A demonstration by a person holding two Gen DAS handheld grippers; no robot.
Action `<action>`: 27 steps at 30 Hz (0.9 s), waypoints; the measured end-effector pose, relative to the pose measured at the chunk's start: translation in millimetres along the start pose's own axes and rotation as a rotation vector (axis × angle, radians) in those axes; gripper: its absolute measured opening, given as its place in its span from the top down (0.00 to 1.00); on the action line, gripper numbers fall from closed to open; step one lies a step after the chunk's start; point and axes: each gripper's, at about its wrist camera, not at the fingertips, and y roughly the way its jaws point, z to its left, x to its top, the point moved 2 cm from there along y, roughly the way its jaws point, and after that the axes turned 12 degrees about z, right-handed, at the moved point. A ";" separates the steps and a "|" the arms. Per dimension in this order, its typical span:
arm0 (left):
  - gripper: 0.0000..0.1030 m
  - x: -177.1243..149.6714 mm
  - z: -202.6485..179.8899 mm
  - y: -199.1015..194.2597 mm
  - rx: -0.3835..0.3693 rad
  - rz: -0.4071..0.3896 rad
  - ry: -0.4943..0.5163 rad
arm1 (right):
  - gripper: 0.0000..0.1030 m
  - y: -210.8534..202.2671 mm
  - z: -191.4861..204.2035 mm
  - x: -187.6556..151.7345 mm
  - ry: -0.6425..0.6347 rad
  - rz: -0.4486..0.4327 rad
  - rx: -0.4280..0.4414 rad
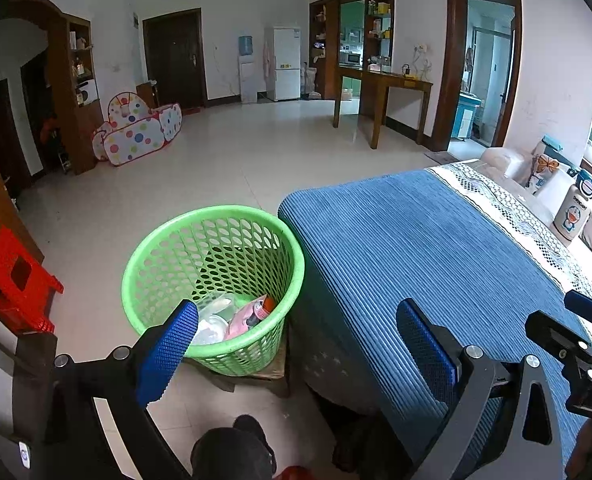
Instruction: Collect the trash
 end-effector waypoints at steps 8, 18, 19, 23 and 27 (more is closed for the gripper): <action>0.07 0.5 -0.7 -1.8 0.006 -0.006 0.006 | 0.05 0.0 0.2 -2.6 0.003 -0.002 0.004; 0.07 0.6 -3.9 -1.9 0.004 -0.003 0.009 | 0.05 0.1 1.3 -2.0 0.006 0.001 0.006; 0.07 0.7 -4.4 -1.9 0.004 -0.002 0.010 | 0.05 -0.2 1.5 -1.2 0.007 0.000 0.005; 0.07 1.6 -3.1 -2.3 0.005 -0.002 0.013 | 0.05 0.0 2.0 -1.1 0.008 0.000 0.006; 0.07 1.4 -3.6 -2.5 0.005 -0.002 0.013 | 0.05 -0.2 1.6 -0.8 0.007 0.001 0.007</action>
